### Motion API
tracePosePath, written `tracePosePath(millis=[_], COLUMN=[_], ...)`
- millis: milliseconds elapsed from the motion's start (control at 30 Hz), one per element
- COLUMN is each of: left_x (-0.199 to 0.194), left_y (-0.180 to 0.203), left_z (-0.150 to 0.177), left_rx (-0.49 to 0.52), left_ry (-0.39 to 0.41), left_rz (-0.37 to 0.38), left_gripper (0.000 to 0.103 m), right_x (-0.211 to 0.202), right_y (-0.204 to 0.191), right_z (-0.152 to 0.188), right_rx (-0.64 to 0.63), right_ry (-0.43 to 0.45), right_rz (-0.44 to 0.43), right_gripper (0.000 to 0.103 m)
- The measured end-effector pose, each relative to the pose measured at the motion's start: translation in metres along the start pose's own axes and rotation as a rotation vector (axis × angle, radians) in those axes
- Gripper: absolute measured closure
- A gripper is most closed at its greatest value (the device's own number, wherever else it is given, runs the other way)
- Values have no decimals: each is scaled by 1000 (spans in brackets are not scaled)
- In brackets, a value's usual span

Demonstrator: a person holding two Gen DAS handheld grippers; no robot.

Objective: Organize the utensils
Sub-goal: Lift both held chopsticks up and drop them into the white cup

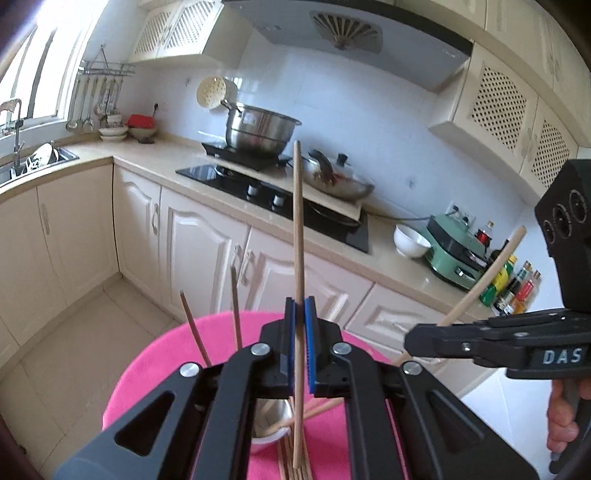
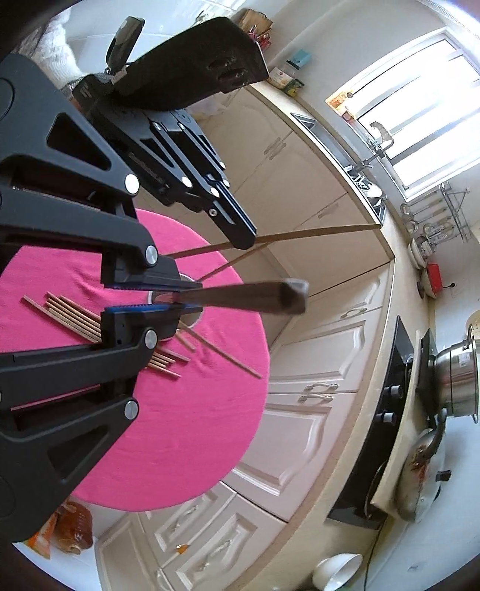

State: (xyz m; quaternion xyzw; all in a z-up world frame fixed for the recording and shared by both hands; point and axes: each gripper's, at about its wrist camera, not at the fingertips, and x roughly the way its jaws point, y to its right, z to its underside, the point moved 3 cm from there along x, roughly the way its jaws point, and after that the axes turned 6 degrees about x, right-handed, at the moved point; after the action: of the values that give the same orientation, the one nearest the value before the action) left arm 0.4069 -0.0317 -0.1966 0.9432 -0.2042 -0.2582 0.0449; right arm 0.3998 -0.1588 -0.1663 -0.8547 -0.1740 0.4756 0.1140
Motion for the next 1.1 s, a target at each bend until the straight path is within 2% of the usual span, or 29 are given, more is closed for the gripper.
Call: tracePosePath(millis=[233, 533, 833, 967, 1000, 1033, 1067, 1100], left_x=[29, 56, 67, 64, 63, 61, 58, 55], left_y=[-21, -23, -24, -28, -26, -26, -26, -26], left_z=[-3, 23, 56, 65, 65, 67, 68, 69], left_rx=[29, 66, 81, 54, 55, 60, 64, 61], left_ry=[32, 28, -44, -82, -90, -99, -103, -104], left_rz=[-5, 0, 4, 9, 10, 10, 1, -6], left_gripper=[98, 98, 98, 97, 96, 92, 83, 82], right_x=[23, 47, 69, 78, 80, 82, 83, 85], right_y=[-4, 5, 4, 4, 4, 4, 4, 3], right_z=[-9, -1, 8, 12, 13, 14, 14, 15], right_rx=[-28, -9, -2, 5, 10, 14, 16, 19], right_ry=[-27, -75, -110, -120, -121, -121, -122, -122], right_rz=[38, 71, 86, 94, 95, 96, 96, 98], right_gripper=[97, 97, 97, 97, 97, 97, 97, 97])
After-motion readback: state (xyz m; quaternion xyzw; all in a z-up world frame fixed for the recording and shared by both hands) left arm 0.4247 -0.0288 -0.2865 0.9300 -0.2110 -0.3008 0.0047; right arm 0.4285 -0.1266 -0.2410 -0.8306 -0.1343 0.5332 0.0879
